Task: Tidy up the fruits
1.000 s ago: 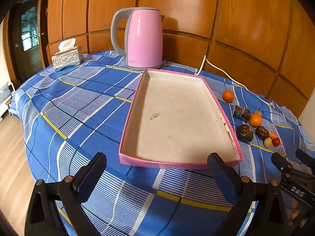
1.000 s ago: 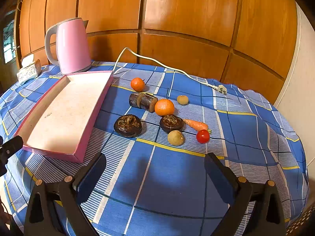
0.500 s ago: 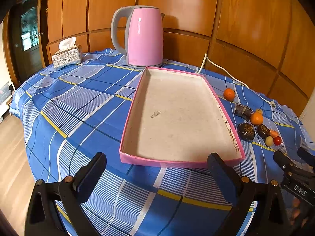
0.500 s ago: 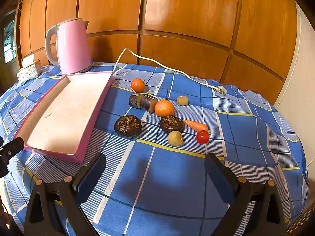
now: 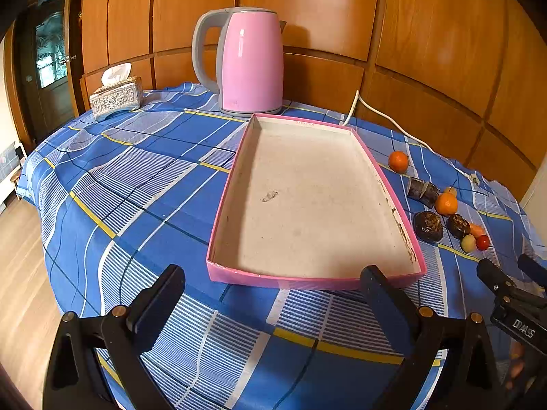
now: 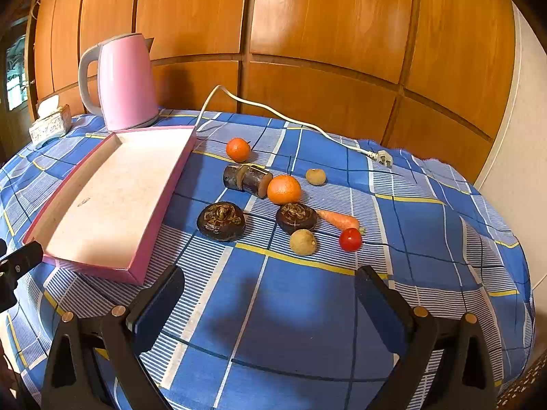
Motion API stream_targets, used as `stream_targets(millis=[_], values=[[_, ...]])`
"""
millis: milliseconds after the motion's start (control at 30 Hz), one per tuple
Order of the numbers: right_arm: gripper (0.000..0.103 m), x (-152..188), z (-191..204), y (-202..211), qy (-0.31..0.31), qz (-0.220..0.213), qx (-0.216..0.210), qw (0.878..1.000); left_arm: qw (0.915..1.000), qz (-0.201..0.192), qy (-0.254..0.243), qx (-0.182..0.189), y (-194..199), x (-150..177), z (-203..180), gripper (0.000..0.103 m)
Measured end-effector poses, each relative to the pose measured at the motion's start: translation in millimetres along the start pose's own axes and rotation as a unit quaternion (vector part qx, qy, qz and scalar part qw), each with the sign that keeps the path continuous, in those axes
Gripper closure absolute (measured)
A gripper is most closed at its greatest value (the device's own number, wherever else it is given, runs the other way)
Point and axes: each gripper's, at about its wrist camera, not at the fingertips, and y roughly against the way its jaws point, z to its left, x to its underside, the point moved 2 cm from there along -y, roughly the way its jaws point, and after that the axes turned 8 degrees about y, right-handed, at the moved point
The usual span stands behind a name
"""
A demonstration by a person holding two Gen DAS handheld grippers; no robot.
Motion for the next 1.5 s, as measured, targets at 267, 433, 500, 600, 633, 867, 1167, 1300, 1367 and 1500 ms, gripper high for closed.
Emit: stream_targets(millis=[267, 433, 500, 600, 633, 867, 1167, 1300, 1367, 1500], values=[[0.002, 1, -7, -2, -0.008, 0.002, 0.001, 1.000, 0.9999, 0.005, -0.014, 0.006, -2, 3, -6, 0.000], [0.002, -1, -56, -12, -0.080, 0.005, 0.033, 0.996, 0.9984, -0.009, -0.050, 0.023, 2, -3, -17, 0.000], [0.002, 2, -88, -19, -0.131, 0.013, 0.065, 0.989, 0.9971, -0.013, -0.068, 0.031, 2, -6, -24, 0.000], [0.002, 13, -140, -35, -0.217, 0.036, 0.109, 0.969, 0.9954, -0.001, -0.084, 0.045, -1, -9, -33, 0.000], [0.002, 18, -156, -40, -0.241, 0.049, 0.128, 0.961, 0.9948, 0.003, -0.087, 0.051, -3, -10, -36, 0.000], [0.001, 73, -223, -65, -0.342, 0.116, 0.201, 0.911, 0.9886, 0.025, -0.134, 0.065, -14, -23, -68, 0.000], [0.000, 72, -211, -82, -0.305, 0.136, 0.210, 0.919, 0.9735, 0.058, -0.193, 0.107, -36, -40, -117, 0.002], [0.000, 72, -211, -82, -0.303, 0.136, 0.214, 0.919, 0.9639, 0.087, -0.212, 0.136, -49, -41, -141, 0.018], [0.000, 72, -210, -82, -0.302, 0.136, 0.215, 0.919, 0.9577, 0.095, -0.228, 0.148, -53, -39, -153, 0.024], [0.000, 72, -210, -82, -0.301, 0.136, 0.216, 0.919, 0.9420, 0.114, -0.271, 0.163, -66, -33, -180, 0.027]])
